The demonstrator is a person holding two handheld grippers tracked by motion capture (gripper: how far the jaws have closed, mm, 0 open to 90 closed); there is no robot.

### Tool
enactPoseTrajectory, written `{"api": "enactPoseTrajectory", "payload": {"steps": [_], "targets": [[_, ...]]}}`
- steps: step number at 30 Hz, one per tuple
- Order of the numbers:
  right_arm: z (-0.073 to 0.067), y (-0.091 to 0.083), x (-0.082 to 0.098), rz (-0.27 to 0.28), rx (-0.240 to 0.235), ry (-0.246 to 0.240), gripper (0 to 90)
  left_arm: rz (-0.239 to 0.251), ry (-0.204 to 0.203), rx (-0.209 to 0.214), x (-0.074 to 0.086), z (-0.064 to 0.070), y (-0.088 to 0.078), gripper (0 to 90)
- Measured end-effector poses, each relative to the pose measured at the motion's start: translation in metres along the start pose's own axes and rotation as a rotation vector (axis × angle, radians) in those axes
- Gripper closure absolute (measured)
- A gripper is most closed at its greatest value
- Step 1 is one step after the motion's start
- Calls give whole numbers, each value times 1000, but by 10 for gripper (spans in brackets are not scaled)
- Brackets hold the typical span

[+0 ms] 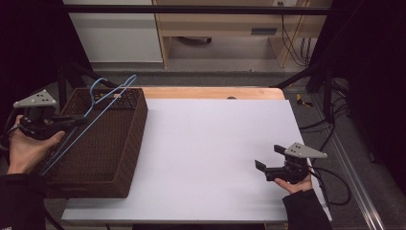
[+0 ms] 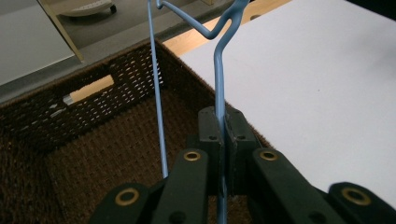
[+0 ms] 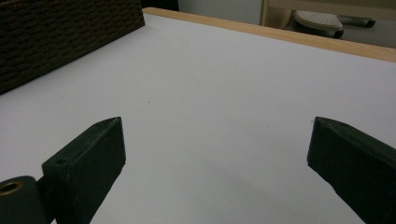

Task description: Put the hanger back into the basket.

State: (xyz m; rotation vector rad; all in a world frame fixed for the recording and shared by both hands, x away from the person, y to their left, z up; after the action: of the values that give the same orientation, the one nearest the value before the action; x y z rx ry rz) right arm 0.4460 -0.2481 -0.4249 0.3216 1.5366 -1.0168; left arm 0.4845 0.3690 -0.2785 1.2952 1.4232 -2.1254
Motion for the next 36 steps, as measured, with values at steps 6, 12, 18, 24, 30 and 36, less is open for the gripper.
{"api": "enactPoseTrajectory", "payload": {"steps": [6,12,18,24,30,36], "targets": [[0,1,0,-5,1,2,48,-29,-9,-15,12,-12,5,872],[0,1,0,-6,1,2,48,-50,-1,-5,23,-17,14,873],[0,1,0,-6,1,1,48,-92,24,-6,33,-17,29,873],[0,1,0,-4,2,2,48,-123,30,-9,43,-17,45,872],[-1,1,1,-6,2,2,48,-151,17,-28,58,-21,64,873],[-1,1,1,-7,1,1,48,-187,-2,-68,71,-24,78,871]]}}
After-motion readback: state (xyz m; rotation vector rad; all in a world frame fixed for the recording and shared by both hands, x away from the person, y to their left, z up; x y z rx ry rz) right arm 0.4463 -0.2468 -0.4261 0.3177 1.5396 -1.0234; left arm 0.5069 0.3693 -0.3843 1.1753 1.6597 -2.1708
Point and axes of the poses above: each handheld gripper's, and its own axes: y roughly forward along the jaws, x roughly out of its underside, z roughly to its right, the point moved 2 cm from there along y, roughly forward along the jaws, and after that the axes turned 11 degrees about -y, right-handed, at the moved point
